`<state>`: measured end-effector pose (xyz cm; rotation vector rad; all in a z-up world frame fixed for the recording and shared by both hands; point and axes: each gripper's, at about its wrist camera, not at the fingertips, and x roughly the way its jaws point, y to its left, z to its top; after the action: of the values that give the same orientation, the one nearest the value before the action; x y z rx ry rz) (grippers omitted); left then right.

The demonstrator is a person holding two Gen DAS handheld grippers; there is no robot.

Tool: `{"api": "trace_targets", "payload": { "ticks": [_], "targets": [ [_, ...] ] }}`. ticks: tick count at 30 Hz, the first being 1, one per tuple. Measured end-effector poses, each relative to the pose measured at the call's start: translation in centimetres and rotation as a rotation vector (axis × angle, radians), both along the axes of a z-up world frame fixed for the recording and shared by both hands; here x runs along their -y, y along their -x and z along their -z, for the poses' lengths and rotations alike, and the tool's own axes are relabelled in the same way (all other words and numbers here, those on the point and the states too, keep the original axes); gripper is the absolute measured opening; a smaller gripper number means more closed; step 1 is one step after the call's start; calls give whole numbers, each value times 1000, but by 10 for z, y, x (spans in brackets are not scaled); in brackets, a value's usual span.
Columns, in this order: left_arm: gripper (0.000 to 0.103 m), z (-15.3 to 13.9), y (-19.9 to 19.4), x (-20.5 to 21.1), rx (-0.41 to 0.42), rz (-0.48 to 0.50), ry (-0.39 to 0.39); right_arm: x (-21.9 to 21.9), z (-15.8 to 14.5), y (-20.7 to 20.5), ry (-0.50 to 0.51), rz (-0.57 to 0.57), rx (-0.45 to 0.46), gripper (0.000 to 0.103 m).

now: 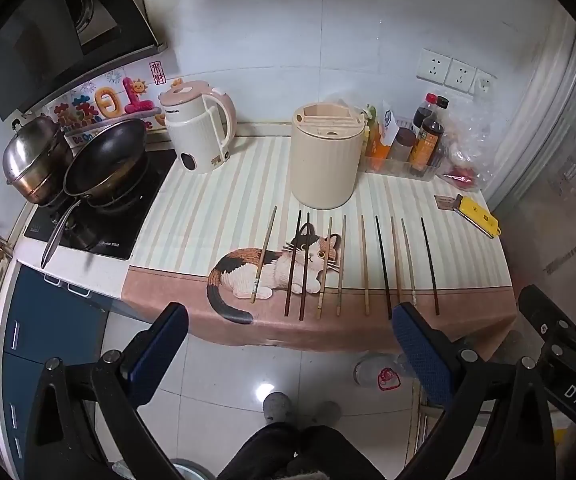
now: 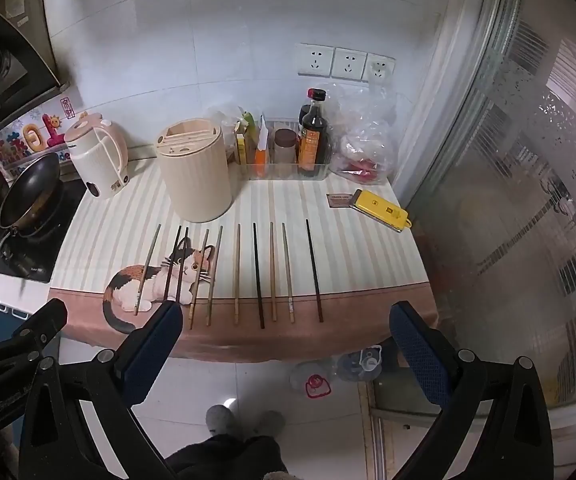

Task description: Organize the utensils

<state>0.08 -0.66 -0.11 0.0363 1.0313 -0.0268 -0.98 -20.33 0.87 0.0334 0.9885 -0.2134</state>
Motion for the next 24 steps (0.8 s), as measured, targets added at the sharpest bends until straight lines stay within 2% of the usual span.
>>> {"api": "trace_targets", "payload": {
  "ticks": [10,24],
  "targets": [
    [103,-16,0,-4,9,9,13,-1,-2,0,-5,1,2,103],
    [103,-15,2,-6,15,7,14,-3,-3,0,-7,0,3,103]
  ]
}}
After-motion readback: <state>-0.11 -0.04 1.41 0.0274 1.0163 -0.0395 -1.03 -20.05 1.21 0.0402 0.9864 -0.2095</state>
